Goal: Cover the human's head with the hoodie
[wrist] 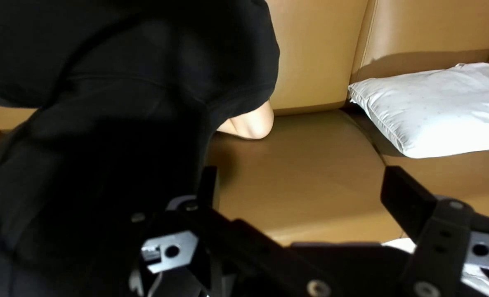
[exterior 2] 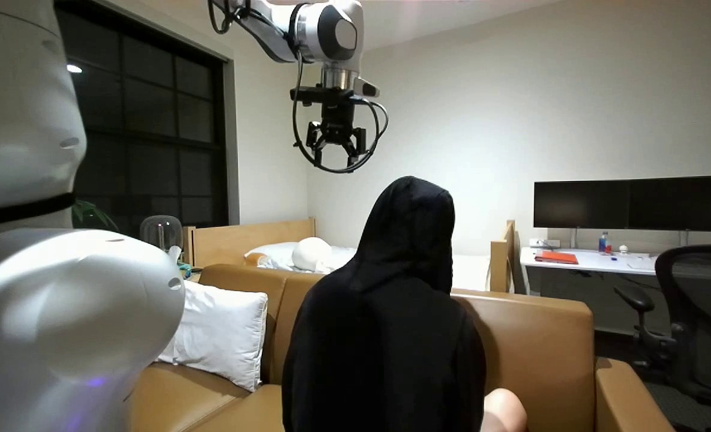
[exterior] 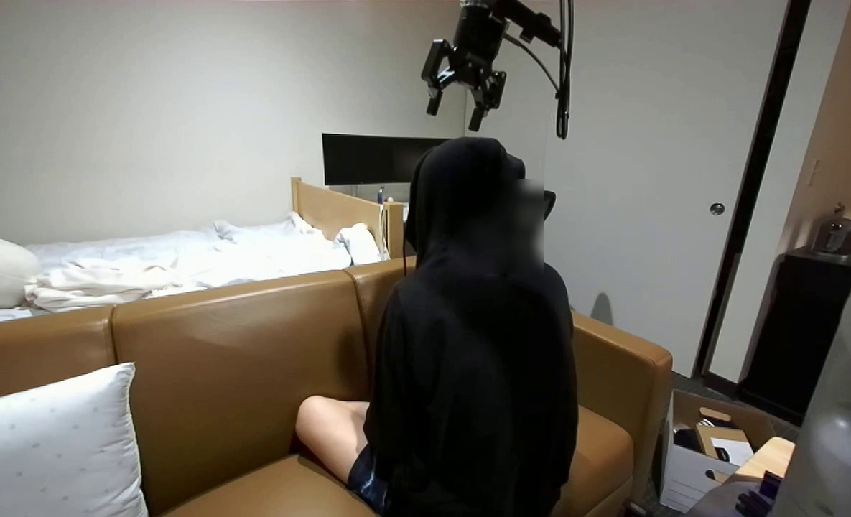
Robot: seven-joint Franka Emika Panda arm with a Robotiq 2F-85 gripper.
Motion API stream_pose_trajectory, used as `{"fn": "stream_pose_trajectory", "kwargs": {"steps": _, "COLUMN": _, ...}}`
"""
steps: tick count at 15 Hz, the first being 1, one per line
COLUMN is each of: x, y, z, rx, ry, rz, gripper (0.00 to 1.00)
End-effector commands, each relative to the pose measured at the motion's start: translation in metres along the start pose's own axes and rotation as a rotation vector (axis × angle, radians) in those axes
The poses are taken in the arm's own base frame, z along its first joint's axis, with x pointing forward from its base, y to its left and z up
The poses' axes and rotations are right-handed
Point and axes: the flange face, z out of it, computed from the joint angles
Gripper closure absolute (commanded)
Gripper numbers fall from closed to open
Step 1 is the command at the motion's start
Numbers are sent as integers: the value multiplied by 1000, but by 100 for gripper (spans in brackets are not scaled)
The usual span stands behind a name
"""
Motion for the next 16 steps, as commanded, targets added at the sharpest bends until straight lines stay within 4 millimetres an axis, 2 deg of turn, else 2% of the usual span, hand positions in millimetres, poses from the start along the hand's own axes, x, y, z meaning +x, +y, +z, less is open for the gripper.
{"fn": "stream_pose_trajectory", "kwargs": {"steps": 1, "x": -25, "y": -9, "z": 34, "rx": 18, "ry": -16, "rz": 58, "gripper": 0}}
{"fn": "stream_pose_trajectory", "kwargs": {"steps": 5, "x": -36, "y": -16, "z": 79, "rx": 31, "ry": -54, "rz": 100, "gripper": 0}}
{"fn": "stream_pose_trajectory", "kwargs": {"steps": 8, "x": -43, "y": -16, "z": 101, "rx": 32, "ry": -75, "rz": 124, "gripper": 0}}
{"fn": "stream_pose_trajectory", "kwargs": {"steps": 11, "x": -57, "y": -21, "z": 107, "rx": 33, "ry": -97, "rz": 106, "gripper": 0}}
{"fn": "stream_pose_trajectory", "kwargs": {"steps": 16, "x": -74, "y": -26, "z": 102, "rx": 44, "ry": -88, "rz": 90, "gripper": 0}}
